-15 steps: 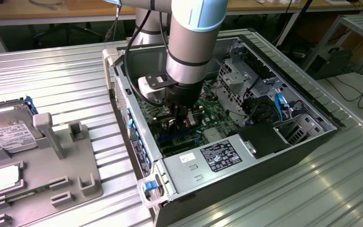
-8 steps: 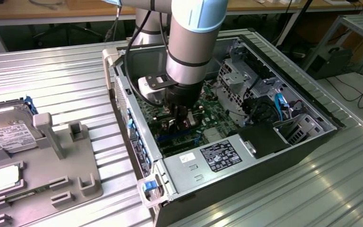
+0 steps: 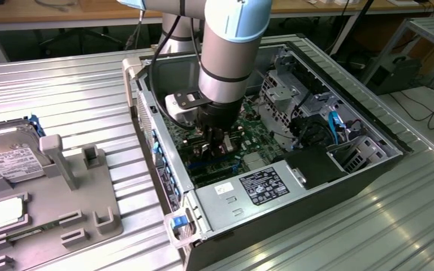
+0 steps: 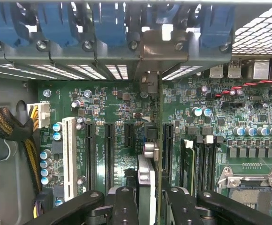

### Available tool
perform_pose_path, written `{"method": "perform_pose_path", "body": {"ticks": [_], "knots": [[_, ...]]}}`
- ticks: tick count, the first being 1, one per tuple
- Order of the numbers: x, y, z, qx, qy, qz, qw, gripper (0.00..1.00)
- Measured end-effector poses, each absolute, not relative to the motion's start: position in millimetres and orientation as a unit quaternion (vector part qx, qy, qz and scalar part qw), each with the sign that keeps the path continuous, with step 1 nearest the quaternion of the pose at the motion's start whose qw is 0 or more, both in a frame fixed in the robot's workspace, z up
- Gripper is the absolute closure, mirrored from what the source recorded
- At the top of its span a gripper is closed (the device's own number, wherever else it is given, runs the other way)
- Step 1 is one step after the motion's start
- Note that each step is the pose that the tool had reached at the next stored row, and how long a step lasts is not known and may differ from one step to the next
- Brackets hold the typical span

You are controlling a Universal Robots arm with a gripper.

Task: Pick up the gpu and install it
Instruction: 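Insert the gpu into the slot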

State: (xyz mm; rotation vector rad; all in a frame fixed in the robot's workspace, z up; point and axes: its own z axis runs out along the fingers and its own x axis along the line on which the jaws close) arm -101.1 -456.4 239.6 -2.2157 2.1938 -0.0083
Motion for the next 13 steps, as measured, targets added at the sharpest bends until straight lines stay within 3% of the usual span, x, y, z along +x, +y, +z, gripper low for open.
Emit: {"method": "perform_pose_path", "body": {"ticks": [13], "knots": [[-102.4,-456.3,239.4,-0.711,0.704,-0.004,0.014,0.72]]}}
